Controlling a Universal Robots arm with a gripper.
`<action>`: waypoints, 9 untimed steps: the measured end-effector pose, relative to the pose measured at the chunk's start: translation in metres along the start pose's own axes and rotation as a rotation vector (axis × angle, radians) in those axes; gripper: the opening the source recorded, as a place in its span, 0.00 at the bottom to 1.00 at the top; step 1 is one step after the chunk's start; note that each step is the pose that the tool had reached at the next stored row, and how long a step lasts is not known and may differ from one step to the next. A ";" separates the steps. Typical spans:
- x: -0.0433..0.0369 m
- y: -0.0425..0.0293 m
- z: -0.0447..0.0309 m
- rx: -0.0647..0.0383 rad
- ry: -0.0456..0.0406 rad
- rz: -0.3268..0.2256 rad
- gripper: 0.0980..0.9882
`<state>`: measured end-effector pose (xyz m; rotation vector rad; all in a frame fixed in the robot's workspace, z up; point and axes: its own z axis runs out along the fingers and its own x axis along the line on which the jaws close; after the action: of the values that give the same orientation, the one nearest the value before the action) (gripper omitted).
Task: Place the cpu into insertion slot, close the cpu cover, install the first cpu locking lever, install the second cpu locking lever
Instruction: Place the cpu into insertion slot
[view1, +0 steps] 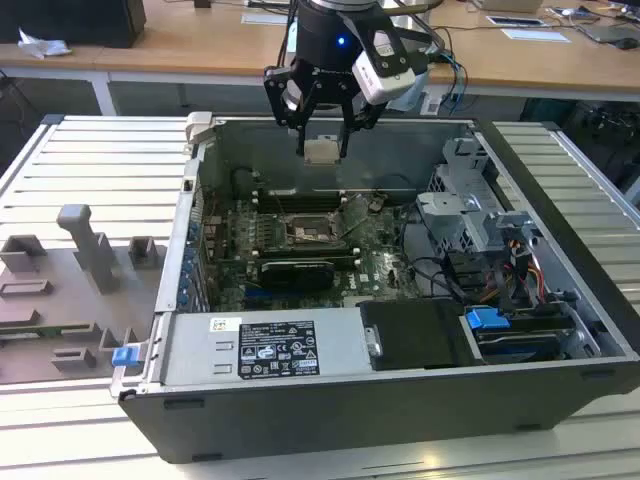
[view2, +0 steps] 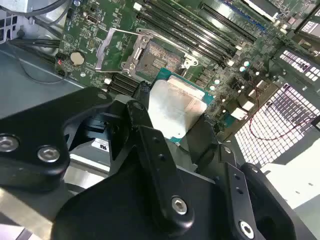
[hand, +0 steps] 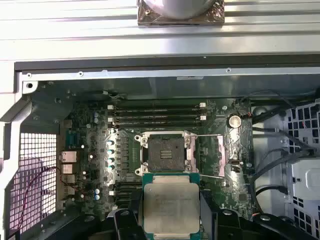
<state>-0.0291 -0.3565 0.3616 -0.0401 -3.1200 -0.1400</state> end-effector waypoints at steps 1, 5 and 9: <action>0.0000 0.0000 0.0000 0.000 -0.0001 0.001 0.50; 0.0000 0.0000 0.0000 0.000 -0.0018 0.020 0.50; 0.0000 0.0000 0.0000 -0.001 -0.0031 0.034 0.50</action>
<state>-0.0291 -0.3565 0.3616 -0.0939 -3.1204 -0.1406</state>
